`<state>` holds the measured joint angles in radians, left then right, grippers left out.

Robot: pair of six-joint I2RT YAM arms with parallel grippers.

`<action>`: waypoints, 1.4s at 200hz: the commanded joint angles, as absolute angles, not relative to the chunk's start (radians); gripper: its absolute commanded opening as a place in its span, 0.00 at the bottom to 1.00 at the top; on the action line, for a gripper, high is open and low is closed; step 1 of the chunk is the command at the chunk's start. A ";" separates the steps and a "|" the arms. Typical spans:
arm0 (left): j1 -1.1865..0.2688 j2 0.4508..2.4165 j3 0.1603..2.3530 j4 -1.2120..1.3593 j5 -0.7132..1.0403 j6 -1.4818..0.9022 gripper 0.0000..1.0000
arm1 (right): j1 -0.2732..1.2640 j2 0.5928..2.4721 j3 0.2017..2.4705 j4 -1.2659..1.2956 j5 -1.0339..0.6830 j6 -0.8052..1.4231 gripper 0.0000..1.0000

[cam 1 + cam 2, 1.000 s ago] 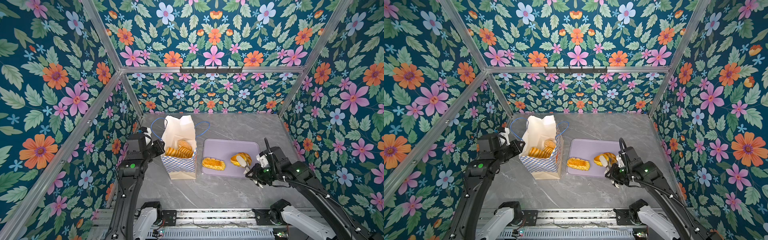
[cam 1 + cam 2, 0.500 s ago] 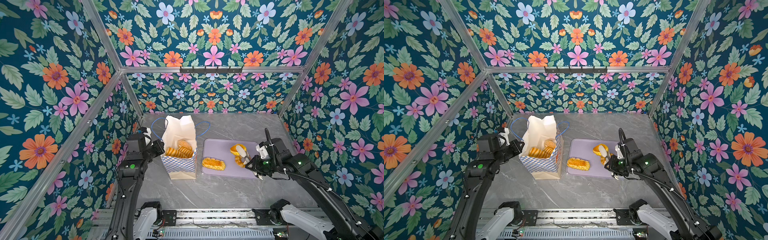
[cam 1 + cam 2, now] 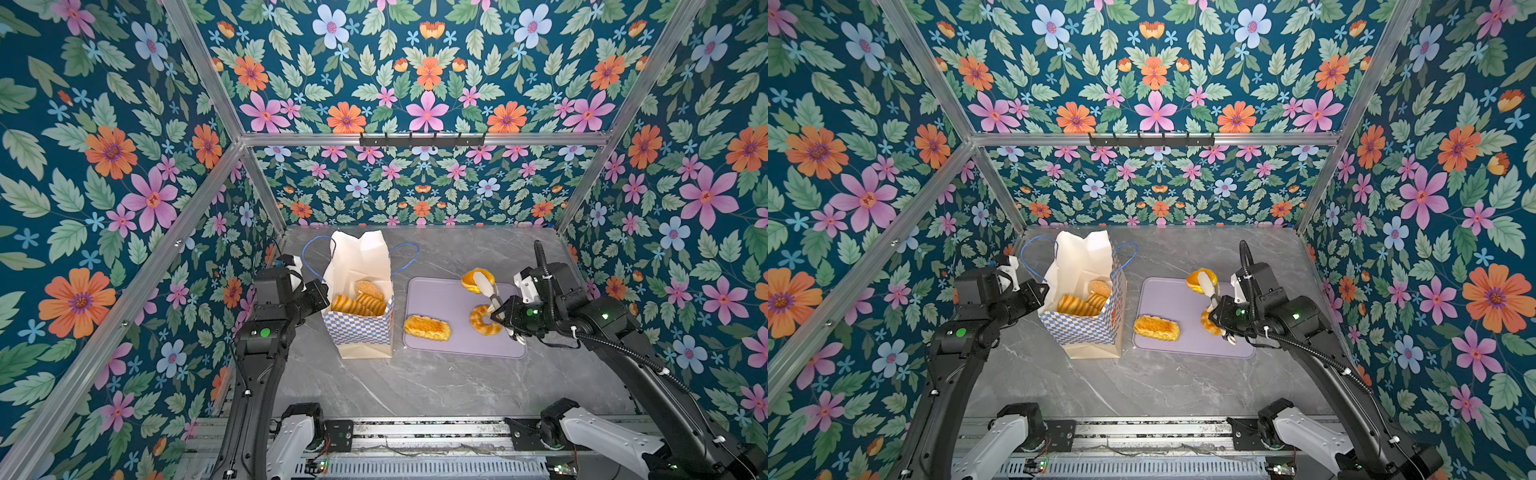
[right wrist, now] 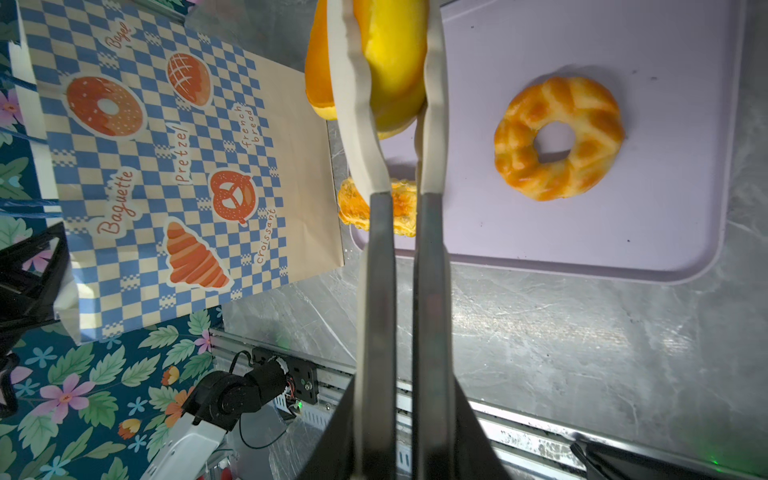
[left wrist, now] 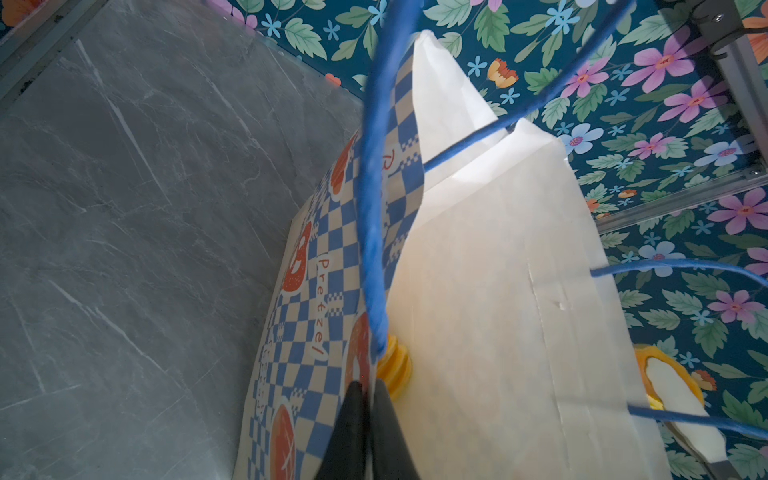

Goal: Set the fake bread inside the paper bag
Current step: 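Pinch the yellow tart with the tongs and lift it, then carry the yellow tart with the right gripper's tongs over the bag opening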

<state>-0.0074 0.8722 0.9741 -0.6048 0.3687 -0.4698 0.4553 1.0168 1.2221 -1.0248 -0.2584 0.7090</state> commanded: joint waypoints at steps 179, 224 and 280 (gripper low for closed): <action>-0.008 0.884 1.021 -0.621 0.376 -0.485 0.15 | 0.456 1.133 1.469 -1.032 -0.227 0.603 0.28; -0.008 0.885 1.019 -0.629 0.371 -0.480 0.06 | 0.456 1.156 1.543 -1.041 -0.234 0.585 0.29; -0.008 0.884 1.023 -0.639 0.348 -0.479 0.02 | 0.457 1.186 1.648 -1.018 -0.284 0.577 0.28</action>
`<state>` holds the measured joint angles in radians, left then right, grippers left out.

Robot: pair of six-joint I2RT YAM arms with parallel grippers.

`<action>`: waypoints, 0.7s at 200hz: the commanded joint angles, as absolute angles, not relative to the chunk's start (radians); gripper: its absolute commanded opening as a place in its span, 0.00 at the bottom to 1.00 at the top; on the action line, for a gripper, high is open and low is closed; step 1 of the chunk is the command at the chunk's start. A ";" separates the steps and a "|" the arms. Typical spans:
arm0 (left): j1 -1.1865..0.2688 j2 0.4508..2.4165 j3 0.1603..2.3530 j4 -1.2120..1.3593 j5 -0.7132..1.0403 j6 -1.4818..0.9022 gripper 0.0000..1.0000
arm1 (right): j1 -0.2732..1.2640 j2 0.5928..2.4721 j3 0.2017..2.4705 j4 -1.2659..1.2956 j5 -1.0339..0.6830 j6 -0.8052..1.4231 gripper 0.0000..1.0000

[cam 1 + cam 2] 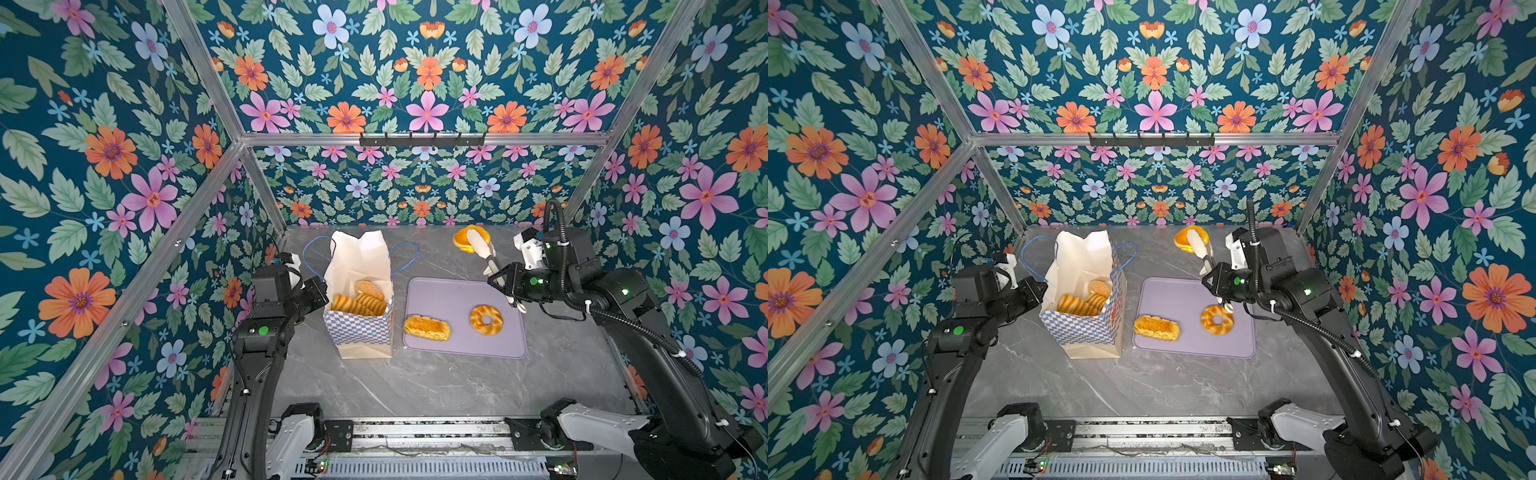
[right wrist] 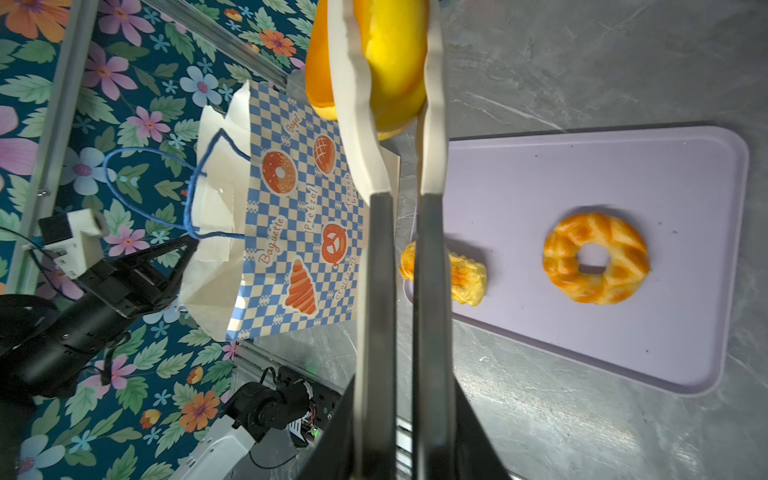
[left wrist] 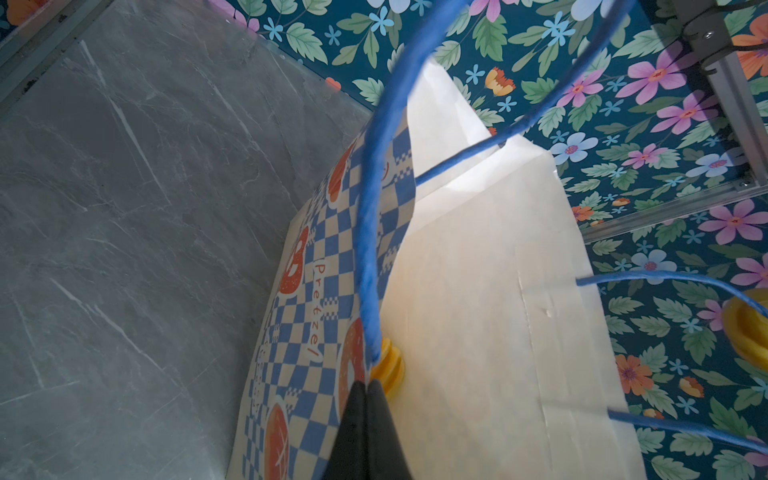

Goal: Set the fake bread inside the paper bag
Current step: 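Carry the yellow tart with the right gripper's tongs over the bag opening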

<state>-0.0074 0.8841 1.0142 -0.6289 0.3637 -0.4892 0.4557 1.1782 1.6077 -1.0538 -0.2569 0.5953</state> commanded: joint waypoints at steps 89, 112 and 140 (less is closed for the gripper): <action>-0.008 0.893 1.028 -0.640 0.344 -0.479 0.02 | 0.497 1.254 1.798 -0.970 -0.316 0.571 0.28; -0.008 0.893 1.029 -0.640 0.345 -0.480 0.02 | 0.536 1.276 1.839 -0.953 -0.311 0.564 0.28; -0.008 0.893 1.028 -0.640 0.344 -0.480 0.02 | 0.602 1.312 1.882 -0.939 -0.301 0.548 0.28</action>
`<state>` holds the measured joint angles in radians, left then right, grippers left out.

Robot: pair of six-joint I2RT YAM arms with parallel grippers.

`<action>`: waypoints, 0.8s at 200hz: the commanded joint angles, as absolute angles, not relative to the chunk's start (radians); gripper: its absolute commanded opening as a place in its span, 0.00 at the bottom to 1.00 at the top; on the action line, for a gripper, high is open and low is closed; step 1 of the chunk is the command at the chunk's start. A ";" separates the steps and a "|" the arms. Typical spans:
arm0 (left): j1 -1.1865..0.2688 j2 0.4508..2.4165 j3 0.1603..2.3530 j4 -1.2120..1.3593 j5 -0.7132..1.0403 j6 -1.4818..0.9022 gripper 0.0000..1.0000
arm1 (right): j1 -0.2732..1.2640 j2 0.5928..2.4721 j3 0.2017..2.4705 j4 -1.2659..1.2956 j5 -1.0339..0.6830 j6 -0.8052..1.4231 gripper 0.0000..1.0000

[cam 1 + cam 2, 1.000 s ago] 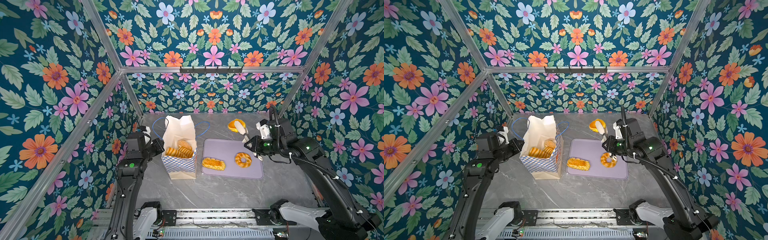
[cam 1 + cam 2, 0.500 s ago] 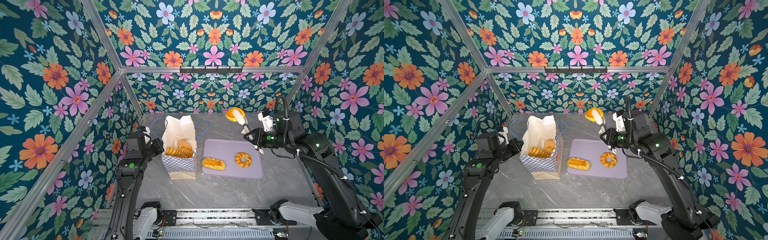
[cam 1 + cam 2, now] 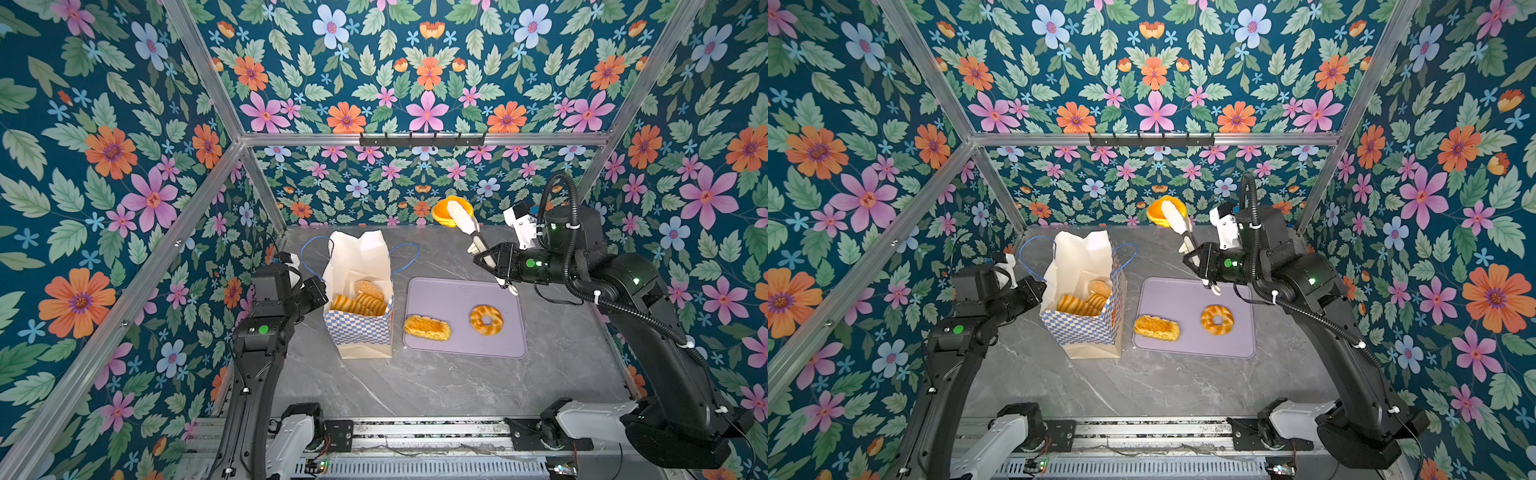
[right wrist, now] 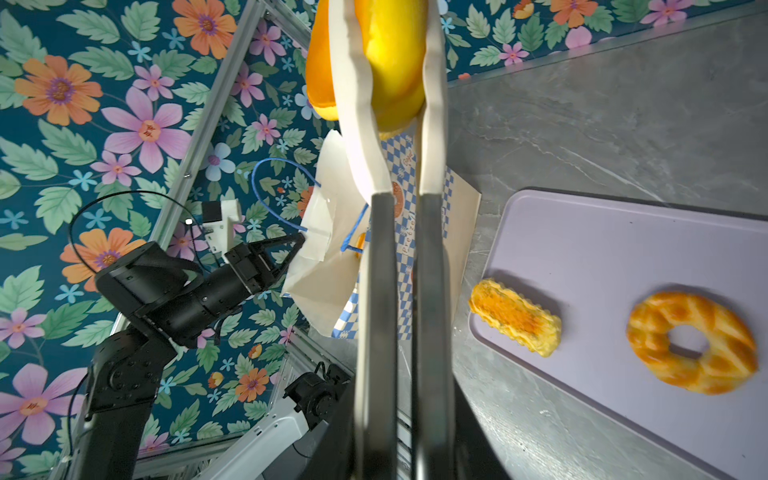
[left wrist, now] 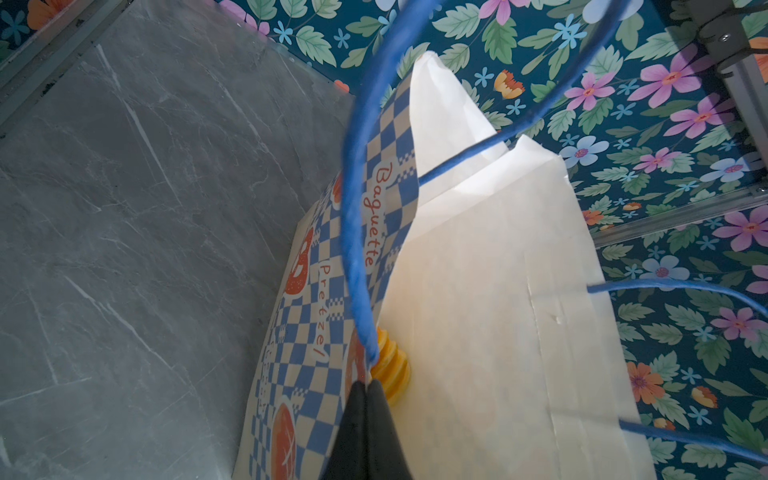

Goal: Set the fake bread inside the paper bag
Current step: 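Carry the yellow tart with the right gripper's tongs over the bag opening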

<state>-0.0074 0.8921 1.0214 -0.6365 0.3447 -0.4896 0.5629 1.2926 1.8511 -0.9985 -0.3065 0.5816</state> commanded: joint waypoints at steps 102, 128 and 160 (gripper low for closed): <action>-0.008 0.891 1.026 -0.635 0.349 -0.485 0.02 | 0.851 1.517 2.114 -1.047 -0.158 0.426 0.27; -0.008 0.891 1.028 -0.634 0.352 -0.485 0.02 | 0.917 1.586 2.214 -1.120 -0.087 0.382 0.27; -0.008 0.894 1.028 -0.632 0.355 -0.484 0.02 | 0.955 1.650 2.288 -1.170 -0.056 0.360 0.27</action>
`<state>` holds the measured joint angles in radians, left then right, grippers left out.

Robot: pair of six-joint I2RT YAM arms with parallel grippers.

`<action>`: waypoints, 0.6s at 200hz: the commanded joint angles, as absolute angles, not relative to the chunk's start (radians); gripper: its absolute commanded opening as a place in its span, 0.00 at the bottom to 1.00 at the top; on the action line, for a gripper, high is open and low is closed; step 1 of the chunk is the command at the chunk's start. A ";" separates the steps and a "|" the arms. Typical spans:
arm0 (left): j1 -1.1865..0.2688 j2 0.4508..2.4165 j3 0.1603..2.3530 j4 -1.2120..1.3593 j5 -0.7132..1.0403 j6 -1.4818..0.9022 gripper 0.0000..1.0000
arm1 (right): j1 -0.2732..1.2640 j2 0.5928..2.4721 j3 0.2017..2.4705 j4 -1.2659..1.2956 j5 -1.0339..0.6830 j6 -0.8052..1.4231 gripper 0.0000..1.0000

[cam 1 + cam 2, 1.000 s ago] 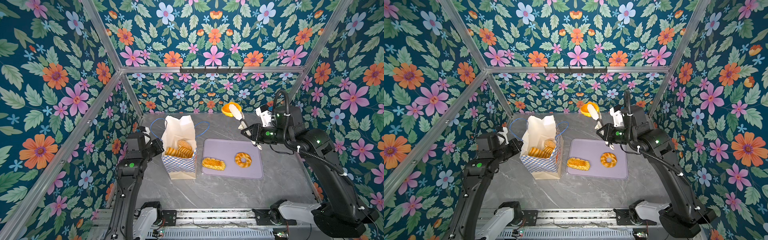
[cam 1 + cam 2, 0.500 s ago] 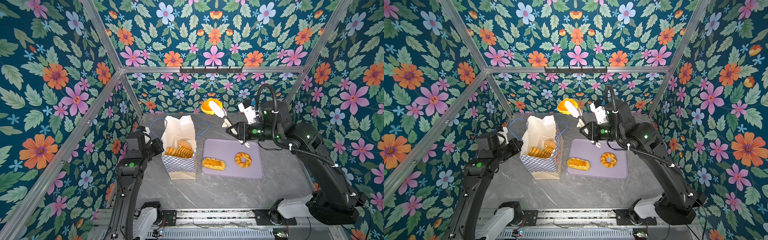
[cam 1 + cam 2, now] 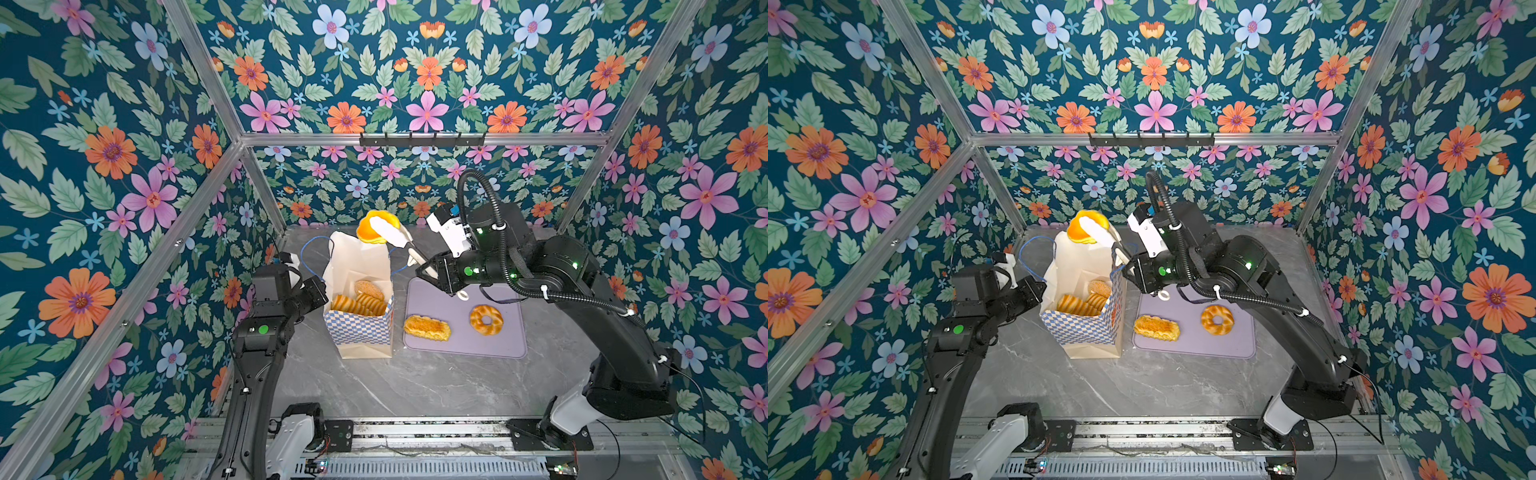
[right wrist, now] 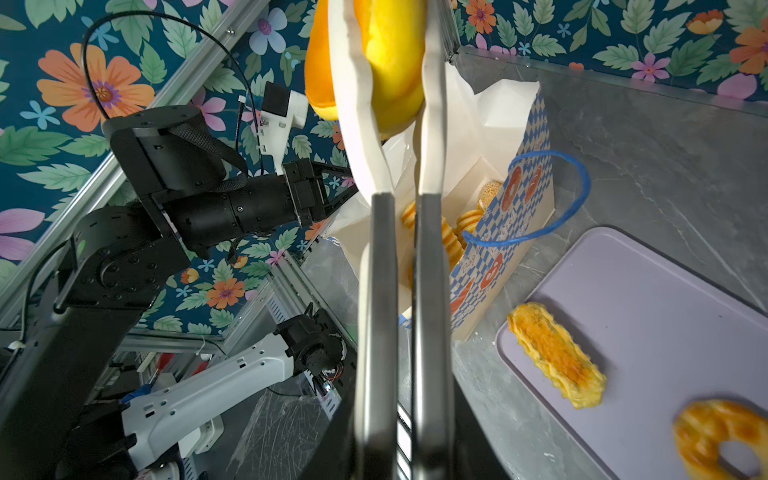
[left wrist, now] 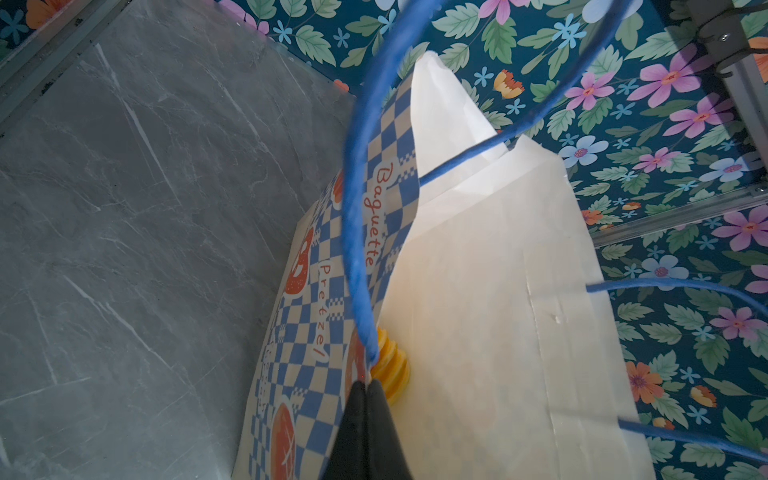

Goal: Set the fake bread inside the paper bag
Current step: 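Carry the yellow tart with the right gripper's tongs over the bag opening, then lower the yellow tart into the checkered bag and open the tongs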

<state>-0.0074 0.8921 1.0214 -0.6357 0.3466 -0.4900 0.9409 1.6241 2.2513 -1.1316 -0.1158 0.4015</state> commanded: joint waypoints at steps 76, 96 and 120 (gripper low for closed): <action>-0.008 0.894 1.032 -0.630 0.353 -0.485 0.02 | 0.985 1.765 2.309 -1.228 -0.018 0.347 0.27; -0.008 0.896 1.029 -0.629 0.354 -0.485 0.02 | 0.995 1.784 2.310 -1.242 -0.004 0.342 0.27; -0.008 0.898 1.029 -0.628 0.355 -0.485 0.02 | 1.016 1.807 2.313 -1.261 0.020 0.334 0.27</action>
